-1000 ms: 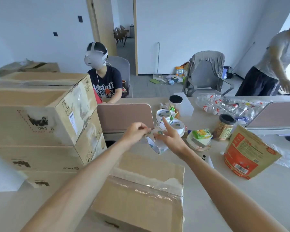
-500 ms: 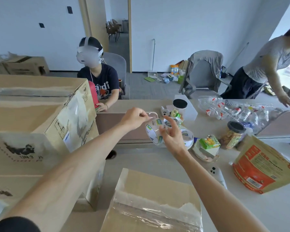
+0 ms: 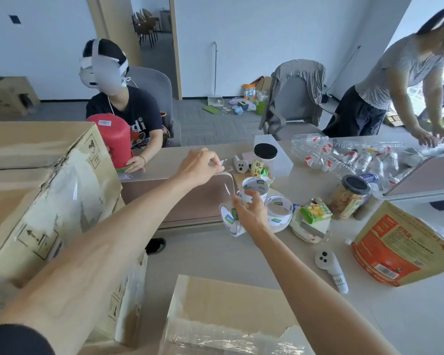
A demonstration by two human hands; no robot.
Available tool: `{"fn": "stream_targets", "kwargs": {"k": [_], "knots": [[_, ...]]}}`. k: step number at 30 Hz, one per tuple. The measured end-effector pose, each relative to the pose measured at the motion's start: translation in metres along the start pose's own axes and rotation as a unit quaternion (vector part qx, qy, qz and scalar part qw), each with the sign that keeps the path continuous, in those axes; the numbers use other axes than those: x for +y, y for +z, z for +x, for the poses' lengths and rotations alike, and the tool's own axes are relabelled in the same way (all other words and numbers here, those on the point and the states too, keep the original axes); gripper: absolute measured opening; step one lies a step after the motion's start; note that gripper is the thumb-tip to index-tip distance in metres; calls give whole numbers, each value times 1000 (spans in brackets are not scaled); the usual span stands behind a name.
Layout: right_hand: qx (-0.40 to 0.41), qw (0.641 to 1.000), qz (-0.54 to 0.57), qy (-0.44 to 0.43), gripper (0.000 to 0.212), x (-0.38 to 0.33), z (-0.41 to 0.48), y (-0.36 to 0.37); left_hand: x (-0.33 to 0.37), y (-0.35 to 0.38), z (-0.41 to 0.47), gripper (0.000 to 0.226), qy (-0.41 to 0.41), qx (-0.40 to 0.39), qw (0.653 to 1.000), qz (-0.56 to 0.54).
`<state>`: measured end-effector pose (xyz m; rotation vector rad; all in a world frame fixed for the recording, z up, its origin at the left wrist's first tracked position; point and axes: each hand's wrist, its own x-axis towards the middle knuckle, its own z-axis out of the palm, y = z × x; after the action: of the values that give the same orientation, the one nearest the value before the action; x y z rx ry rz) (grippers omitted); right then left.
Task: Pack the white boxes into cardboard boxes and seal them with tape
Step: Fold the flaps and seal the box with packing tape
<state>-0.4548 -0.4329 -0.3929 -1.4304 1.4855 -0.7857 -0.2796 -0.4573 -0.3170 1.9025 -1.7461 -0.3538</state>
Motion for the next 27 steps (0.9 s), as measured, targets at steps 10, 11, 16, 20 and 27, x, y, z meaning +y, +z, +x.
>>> {"fn": "stream_targets", "kwargs": {"k": [10,11,16,20,27], "knots": [[-17,999,10,41,59,7,4,24,-11,21,3,20,-23,26,997,62],[-19,999,10,39,59,6,5,23,-11,22,4,19,-27,30,997,67],[-20,999,16,37,61,6,6,24,-11,26,8,22,-55,-4,994,98],[-27,998,34,49,61,6,5,27,-8,33,14,37,-76,2,986,145],[-61,996,-13,63,53,-1,2,18,-8,39,9,38,-23,54,984,169]]}}
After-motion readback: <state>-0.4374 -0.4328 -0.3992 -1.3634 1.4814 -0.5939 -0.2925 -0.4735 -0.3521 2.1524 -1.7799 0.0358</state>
